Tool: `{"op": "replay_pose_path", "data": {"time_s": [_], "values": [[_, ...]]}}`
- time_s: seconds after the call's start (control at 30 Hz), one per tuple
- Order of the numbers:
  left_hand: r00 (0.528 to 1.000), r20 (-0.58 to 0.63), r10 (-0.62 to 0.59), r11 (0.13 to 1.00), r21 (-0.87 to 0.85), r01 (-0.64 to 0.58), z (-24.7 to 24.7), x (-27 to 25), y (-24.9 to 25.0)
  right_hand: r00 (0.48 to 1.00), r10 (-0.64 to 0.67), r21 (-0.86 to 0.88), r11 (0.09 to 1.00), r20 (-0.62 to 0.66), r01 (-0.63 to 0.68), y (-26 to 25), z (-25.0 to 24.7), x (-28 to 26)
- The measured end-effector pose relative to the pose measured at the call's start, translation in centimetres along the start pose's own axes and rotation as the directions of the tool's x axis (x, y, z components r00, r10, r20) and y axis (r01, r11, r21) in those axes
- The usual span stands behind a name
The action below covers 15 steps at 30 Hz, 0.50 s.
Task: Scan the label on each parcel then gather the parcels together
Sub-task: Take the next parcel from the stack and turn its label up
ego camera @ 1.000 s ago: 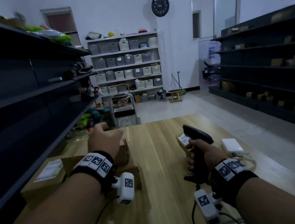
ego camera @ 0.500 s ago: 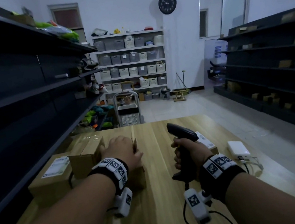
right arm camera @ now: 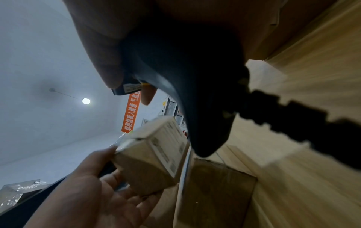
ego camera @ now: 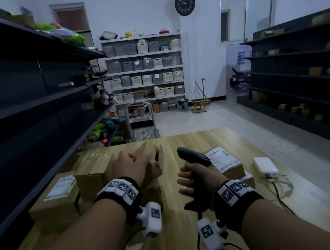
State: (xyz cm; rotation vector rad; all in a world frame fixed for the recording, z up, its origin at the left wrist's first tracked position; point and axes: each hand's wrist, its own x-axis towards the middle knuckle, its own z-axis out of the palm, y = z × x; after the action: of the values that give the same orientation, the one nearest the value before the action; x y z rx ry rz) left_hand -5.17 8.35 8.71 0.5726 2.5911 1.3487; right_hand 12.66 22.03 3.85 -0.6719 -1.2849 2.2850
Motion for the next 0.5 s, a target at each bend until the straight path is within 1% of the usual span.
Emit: {"op": "replay_pose_path", "data": {"time_s": [0.03,0.07,0.1,0.13,0.17,0.2,0.27,0.33,0.43,0.47,0.5], "values": [[0.995,0.029,-0.092,0.969,-0.227,0.096,-0.2,-0.2,0.2,1.000,-0.004,-0.001,1.000,-0.006,0.004,0.0,0.1,0.1],[0.980,0.088,-0.178,0.879,-0.433,0.199,-0.1,-0.2,0.2,1.000,-0.002,-0.002,1.000,-0.009,0.002,-0.1,0.2,0.1],[0.959,0.159,-0.235,0.751,-0.596,0.283,-0.1,-0.3,0.2,1.000,0.003,-0.002,1.000,-0.009,-0.003,-0.1,0.3,0.1],[0.940,0.228,-0.254,0.630,-0.698,0.340,0.0,-0.4,0.1,1.000,0.012,-0.004,1.000,-0.012,-0.012,-0.2,0.5,0.0],[0.925,0.284,-0.252,0.528,-0.761,0.377,0.2,-0.9,0.0,0.999,0.025,-0.009,1.000,-0.022,-0.025,-0.4,0.6,-0.1],[0.918,0.319,-0.237,0.474,-0.786,0.396,0.7,-1.0,-0.1,0.999,0.038,-0.015,0.999,-0.034,-0.039,-0.5,0.7,-0.1],[0.930,0.311,-0.196,0.454,-0.812,0.367,1.6,-1.4,-0.6,0.996,0.063,-0.024,0.998,-0.062,-0.065,-0.6,0.8,0.0],[0.935,0.309,-0.174,0.464,-0.812,0.355,2.1,-1.6,-1.2,0.995,0.064,-0.021,0.998,-0.081,-0.066,-0.5,0.9,0.2],[0.912,0.388,-0.135,0.473,-0.783,0.403,1.8,-2.1,-1.5,0.997,0.039,0.011,0.999,-0.069,-0.039,-0.6,1.3,0.1],[0.911,0.388,-0.136,0.492,-0.772,0.402,1.7,-2.1,-1.6,0.997,0.037,0.034,0.999,-0.064,-0.034,-0.7,1.3,0.1],[0.926,0.352,-0.134,0.531,-0.764,0.367,1.4,-2.2,-1.6,0.998,0.038,0.060,0.998,-0.058,-0.035,-0.7,1.4,0.1]]}}
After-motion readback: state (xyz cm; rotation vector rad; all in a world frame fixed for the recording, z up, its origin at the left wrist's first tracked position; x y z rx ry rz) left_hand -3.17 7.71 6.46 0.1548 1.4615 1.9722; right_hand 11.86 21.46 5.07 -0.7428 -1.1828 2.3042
